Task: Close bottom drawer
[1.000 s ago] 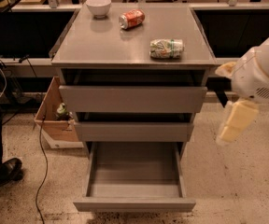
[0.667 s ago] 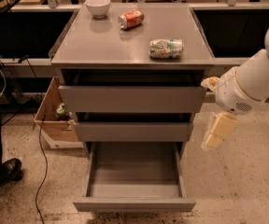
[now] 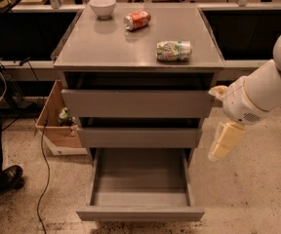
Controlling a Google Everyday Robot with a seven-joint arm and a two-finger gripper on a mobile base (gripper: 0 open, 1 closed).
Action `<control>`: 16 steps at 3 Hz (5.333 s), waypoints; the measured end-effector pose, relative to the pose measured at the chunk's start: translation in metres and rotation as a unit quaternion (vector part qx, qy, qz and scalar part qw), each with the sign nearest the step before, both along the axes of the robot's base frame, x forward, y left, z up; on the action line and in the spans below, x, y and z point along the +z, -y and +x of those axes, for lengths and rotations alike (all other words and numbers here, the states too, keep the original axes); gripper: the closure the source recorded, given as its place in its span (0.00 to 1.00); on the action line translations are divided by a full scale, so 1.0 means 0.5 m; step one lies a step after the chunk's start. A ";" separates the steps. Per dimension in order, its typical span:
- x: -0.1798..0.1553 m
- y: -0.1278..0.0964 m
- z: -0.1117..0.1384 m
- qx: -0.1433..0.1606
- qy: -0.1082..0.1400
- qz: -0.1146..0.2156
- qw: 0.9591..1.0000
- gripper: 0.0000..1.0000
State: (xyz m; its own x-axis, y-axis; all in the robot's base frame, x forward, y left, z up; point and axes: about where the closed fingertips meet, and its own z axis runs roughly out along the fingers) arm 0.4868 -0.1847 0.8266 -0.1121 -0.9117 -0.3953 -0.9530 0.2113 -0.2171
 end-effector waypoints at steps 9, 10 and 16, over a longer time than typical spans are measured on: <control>-0.659 -0.102 0.099 0.036 -0.025 0.118 0.992 0.00; -0.756 -0.112 0.108 0.027 -0.035 0.130 0.990 0.00; -1.154 -0.091 0.121 0.011 -0.065 0.076 0.995 0.00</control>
Offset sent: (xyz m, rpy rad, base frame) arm 0.0107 0.0067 -0.1391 0.0971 0.0280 0.0102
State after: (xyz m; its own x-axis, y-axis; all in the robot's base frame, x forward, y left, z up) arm 0.5471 -0.1394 0.2495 -0.1518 -0.8449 -0.5130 -0.9757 0.2110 -0.0589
